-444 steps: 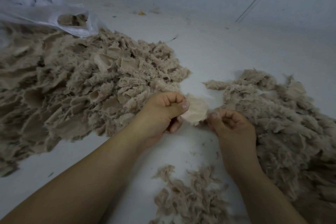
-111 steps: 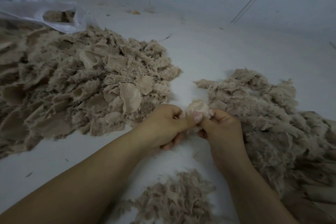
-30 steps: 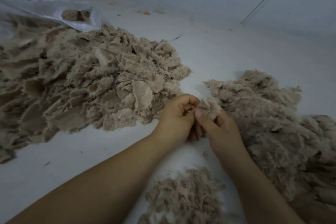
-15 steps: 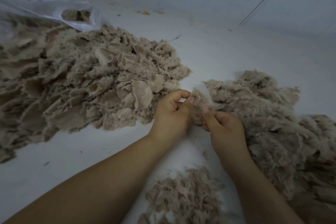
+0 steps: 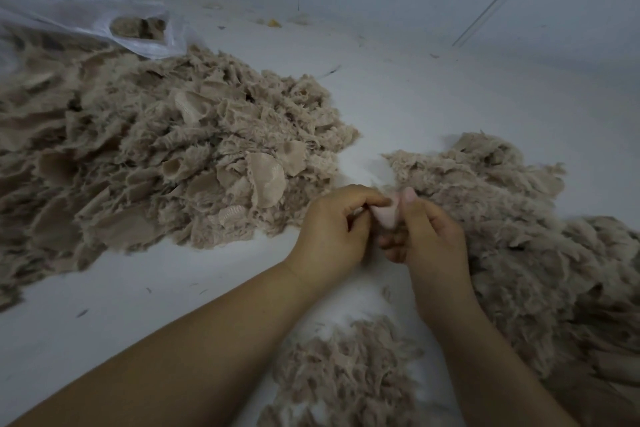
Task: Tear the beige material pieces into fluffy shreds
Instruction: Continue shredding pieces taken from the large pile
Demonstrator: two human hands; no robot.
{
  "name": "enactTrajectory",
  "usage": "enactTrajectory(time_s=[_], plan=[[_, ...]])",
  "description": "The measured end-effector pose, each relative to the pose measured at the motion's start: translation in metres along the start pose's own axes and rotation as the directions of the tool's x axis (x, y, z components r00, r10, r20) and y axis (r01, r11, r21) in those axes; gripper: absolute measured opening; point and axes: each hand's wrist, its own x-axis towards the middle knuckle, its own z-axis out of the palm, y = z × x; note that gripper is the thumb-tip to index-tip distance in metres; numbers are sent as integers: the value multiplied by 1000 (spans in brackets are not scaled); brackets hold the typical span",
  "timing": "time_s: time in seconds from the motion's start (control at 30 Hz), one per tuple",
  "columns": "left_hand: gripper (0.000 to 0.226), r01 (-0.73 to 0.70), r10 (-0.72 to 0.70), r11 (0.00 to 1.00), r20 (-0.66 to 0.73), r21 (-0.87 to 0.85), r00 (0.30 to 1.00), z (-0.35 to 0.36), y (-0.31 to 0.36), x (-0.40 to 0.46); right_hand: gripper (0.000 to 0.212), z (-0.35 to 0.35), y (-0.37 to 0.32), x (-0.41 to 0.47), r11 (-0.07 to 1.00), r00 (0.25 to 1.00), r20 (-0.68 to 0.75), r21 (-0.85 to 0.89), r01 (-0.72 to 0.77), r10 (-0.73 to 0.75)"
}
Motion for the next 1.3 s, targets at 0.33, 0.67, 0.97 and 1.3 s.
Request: enactTrajectory(time_s=[0.33,0.67,0.97,1.3], plan=[[32,175,-183,970,-37,-166,982,-1,3,1,12,-1,-6,-1,994,996,-23,78,-82,84],[19,302,-327,895,-20,-329,945,-7,0,6,14,-1,-5,-1,997,997,-41,47,-58,60],[27,269,-282,935,-21,-229,959,-15,5,10,15,-1,-1,1,998,999,-39,52,-20,22],[23,266,-226,908,-158,324,961,-19,-2,12,17,2,2,4,993,994,-56,76,-86,91]])
